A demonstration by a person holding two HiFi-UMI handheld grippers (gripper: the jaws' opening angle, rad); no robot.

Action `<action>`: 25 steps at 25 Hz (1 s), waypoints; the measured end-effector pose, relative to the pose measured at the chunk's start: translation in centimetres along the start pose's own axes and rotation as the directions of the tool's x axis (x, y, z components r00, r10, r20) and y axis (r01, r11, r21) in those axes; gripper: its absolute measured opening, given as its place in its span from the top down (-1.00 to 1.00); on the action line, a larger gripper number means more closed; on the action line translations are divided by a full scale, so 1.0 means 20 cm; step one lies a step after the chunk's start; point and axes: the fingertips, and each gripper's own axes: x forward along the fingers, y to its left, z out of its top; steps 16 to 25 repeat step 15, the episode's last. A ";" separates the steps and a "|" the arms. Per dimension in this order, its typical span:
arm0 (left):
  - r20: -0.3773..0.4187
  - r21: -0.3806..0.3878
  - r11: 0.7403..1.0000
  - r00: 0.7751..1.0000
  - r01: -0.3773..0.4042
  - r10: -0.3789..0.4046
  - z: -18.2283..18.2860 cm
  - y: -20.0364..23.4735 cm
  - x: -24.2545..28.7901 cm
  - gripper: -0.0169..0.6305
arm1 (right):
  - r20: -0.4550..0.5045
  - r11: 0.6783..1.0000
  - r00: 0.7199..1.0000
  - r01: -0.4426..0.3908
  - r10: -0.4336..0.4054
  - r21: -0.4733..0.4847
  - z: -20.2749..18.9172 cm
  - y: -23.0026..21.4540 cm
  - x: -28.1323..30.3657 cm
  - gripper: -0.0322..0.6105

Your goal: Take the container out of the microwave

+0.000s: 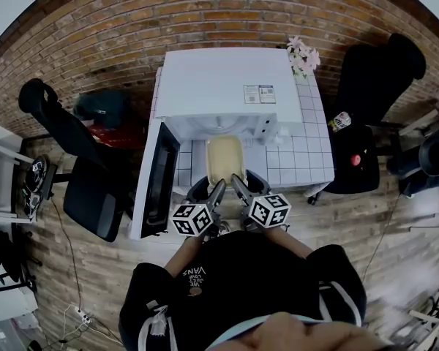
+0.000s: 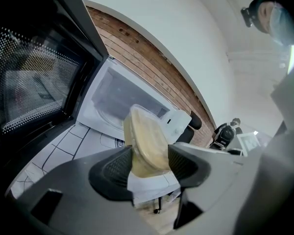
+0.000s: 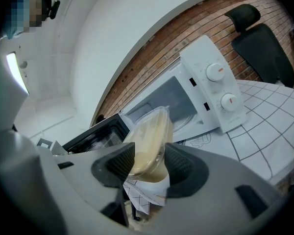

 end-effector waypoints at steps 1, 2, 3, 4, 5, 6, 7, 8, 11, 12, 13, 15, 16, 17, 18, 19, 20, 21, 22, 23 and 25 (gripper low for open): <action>-0.001 0.000 1.000 1.000 0.001 -0.001 0.00 0.00 0.00 0.22 | -0.001 1.000 1.000 0.001 -0.001 0.001 0.00 0.00 0.00 0.33; -0.002 0.000 1.000 1.000 0.001 -0.001 0.00 0.00 0.00 0.22 | -0.003 1.000 1.000 0.001 -0.001 0.002 0.00 0.00 0.00 0.33; -0.003 0.000 1.000 1.000 0.000 0.000 0.00 0.00 0.00 0.22 | -0.004 1.000 1.000 0.001 -0.001 0.001 0.00 0.00 0.00 0.33; -0.004 0.000 1.000 1.000 0.000 0.000 0.00 0.01 0.00 0.22 | -0.005 1.000 1.000 0.001 -0.001 0.001 0.00 0.00 0.01 0.33; -0.003 -0.001 1.000 1.000 0.001 -0.001 0.00 0.00 0.01 0.22 | -0.005 1.000 1.000 0.001 -0.001 0.000 0.00 0.00 0.01 0.33; -0.002 -0.002 1.000 1.000 0.002 -0.002 0.00 0.00 0.01 0.22 | -0.005 1.000 1.000 0.002 -0.002 0.000 0.00 0.00 0.01 0.33; -0.001 -0.003 1.000 1.000 0.003 -0.003 0.01 0.00 0.01 0.22 | -0.006 1.000 1.000 0.003 -0.003 0.000 0.01 -0.01 0.01 0.33; -0.001 -0.004 1.000 1.000 0.002 -0.002 0.01 0.00 0.01 0.22 | -0.007 1.000 1.000 0.003 -0.003 0.001 0.01 -0.01 0.01 0.33; -0.004 -0.006 1.000 1.000 -0.001 0.001 0.01 0.00 0.01 0.22 | -0.009 1.000 1.000 0.004 -0.004 0.003 0.01 -0.01 0.01 0.33; -0.004 -0.007 1.000 1.000 -0.001 0.001 0.00 0.00 0.01 0.22 | -0.010 1.000 1.000 0.003 -0.003 0.003 0.01 -0.01 0.01 0.33; -0.005 -0.007 1.000 1.000 -0.001 0.001 0.00 0.00 0.01 0.22 | -0.010 1.000 1.000 0.003 -0.003 0.003 0.01 -0.01 0.01 0.33; -0.004 -0.009 1.000 1.000 -0.001 0.001 0.00 0.01 0.01 0.22 | -0.011 1.000 1.000 0.002 -0.002 0.003 0.01 -0.01 0.01 0.33; -0.004 -0.009 1.000 1.000 -0.001 0.001 0.00 0.01 0.01 0.22 | -0.011 1.000 1.000 0.002 -0.002 0.003 0.01 -0.01 0.01 0.33; -0.004 -0.009 1.000 1.000 -0.001 0.001 0.00 0.01 0.01 0.22 | -0.011 1.000 1.000 0.002 -0.002 0.003 0.01 -0.01 0.01 0.33; -0.004 -0.009 1.000 1.000 -0.001 0.001 0.00 0.01 0.01 0.22 | -0.011 1.000 1.000 0.002 -0.002 0.003 0.01 -0.01 0.01 0.33; -0.004 -0.009 1.000 1.000 -0.001 0.001 0.00 0.01 0.01 0.22 | -0.011 1.000 1.000 0.002 -0.002 0.003 0.01 -0.01 0.01 0.33; -0.004 -0.009 1.000 1.000 -0.001 0.001 0.00 0.01 0.01 0.22 | -0.011 1.000 1.000 0.002 -0.002 0.003 0.01 -0.01 0.01 0.33; -0.004 -0.009 1.000 1.000 -0.001 0.001 0.00 0.01 0.01 0.22 | -0.011 1.000 1.000 0.002 -0.002 0.003 0.01 -0.01 0.01 0.33; -0.004 -0.009 1.000 1.000 -0.001 0.001 0.00 0.01 0.01 0.22 | -0.011 1.000 1.000 0.002 -0.002 0.003 0.01 -0.01 0.01 0.33; -0.004 -0.009 1.000 1.000 -0.001 0.001 0.00 0.01 0.01 0.22 | -0.011 1.000 1.000 0.002 -0.002 0.003 0.01 -0.01 0.01 0.33; -0.004 -0.009 1.000 1.000 -0.001 0.001 0.00 0.01 0.01 0.22 | -0.011 1.000 1.000 0.002 -0.002 0.003 0.01 -0.01 0.01 0.33</action>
